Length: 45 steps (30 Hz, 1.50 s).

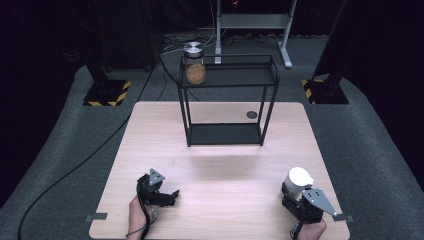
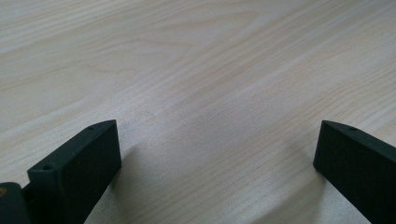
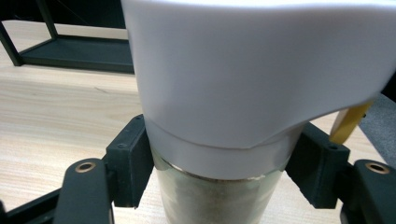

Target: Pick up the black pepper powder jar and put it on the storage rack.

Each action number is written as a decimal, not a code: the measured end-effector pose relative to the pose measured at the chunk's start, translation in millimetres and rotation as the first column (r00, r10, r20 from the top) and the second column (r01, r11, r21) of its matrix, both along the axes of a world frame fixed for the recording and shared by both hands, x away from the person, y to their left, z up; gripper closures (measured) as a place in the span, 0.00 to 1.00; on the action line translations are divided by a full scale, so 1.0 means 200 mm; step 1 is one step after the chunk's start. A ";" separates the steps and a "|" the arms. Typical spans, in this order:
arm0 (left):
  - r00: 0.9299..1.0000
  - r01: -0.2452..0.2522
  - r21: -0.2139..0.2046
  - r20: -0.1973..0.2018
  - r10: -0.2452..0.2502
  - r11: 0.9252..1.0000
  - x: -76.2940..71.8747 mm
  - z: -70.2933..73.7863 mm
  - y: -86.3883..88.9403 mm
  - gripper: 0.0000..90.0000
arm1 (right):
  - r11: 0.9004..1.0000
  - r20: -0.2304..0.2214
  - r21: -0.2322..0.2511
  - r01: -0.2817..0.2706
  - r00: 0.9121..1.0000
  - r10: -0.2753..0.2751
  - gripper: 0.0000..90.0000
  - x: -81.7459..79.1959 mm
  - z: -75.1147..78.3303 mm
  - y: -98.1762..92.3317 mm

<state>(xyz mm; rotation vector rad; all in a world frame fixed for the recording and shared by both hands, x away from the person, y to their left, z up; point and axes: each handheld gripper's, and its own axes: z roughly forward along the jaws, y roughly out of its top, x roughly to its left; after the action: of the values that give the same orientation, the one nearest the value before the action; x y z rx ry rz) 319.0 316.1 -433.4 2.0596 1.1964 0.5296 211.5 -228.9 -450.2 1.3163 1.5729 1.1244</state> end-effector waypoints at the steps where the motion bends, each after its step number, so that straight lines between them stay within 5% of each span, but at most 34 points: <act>1: 1.000 0.000 0.000 0.000 0.000 1.000 0.00 0.00 0.00 0.00 | 1.000 0.002 0.002 -0.002 1.000 0.002 0.33 0.00 0.01 0.00; 19: 1.000 -0.001 0.000 -0.001 0.001 1.000 0.00 0.00 0.00 0.00 | 0.999 0.041 -0.011 -0.044 0.998 0.044 0.33 0.00 0.20 -0.03; 45: 1.000 -0.004 -0.002 -0.002 0.004 1.000 0.00 0.00 0.00 0.00 | 0.988 0.068 -0.075 -0.133 0.988 0.138 0.33 0.12 0.54 -0.02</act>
<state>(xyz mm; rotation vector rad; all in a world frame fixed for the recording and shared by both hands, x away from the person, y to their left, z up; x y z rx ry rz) 319.0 315.6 -433.3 2.0573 1.2018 0.5278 235.1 -232.7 -342.2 1.1233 1.6530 1.1757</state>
